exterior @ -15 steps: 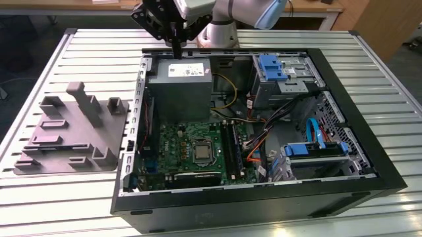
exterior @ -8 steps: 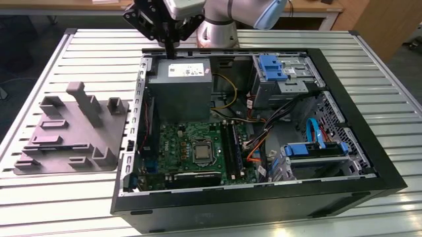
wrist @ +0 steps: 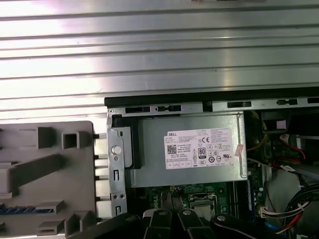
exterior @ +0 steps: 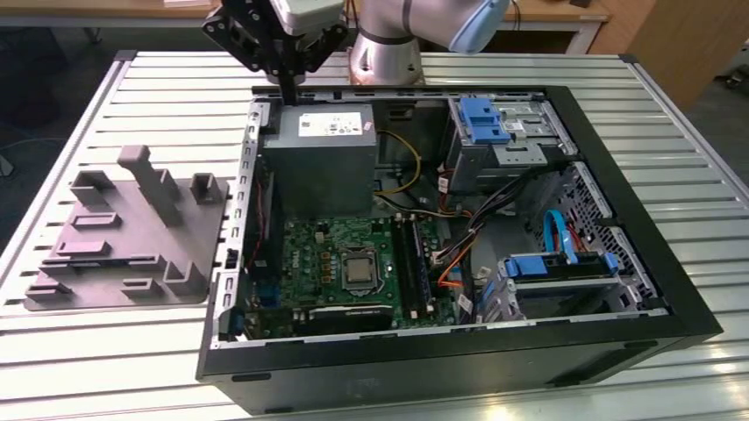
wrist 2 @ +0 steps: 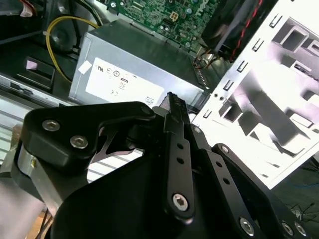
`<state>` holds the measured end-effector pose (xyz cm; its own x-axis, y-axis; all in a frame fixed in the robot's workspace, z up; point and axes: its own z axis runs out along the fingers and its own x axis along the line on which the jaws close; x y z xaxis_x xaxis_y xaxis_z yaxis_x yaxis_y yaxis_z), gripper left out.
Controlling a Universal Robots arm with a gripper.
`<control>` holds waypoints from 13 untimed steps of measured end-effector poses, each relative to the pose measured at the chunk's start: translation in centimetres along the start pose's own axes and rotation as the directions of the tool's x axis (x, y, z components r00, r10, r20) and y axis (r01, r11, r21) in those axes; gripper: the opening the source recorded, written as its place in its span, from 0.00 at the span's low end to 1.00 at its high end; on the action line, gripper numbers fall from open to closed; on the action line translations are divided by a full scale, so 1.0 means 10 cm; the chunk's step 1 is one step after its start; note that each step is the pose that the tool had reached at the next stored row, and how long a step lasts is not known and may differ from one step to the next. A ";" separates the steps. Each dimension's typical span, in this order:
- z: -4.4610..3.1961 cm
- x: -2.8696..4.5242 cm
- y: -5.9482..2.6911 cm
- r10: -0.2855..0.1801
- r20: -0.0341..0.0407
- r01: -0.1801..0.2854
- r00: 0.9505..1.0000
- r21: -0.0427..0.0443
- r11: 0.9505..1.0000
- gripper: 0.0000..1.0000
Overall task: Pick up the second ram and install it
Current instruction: 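Reach for the second ram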
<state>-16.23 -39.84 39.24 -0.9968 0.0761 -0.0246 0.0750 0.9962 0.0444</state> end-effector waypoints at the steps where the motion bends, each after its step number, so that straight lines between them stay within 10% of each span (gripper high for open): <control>1: 0.000 0.019 -0.001 0.000 0.000 0.000 1.000 0.000 1.000 0.10; 13: -0.006 0.279 -0.017 0.000 0.001 0.000 1.000 0.000 1.000 0.10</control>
<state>-19.03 -39.80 39.23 -0.9968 0.0762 -0.0259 0.0750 0.9962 0.0445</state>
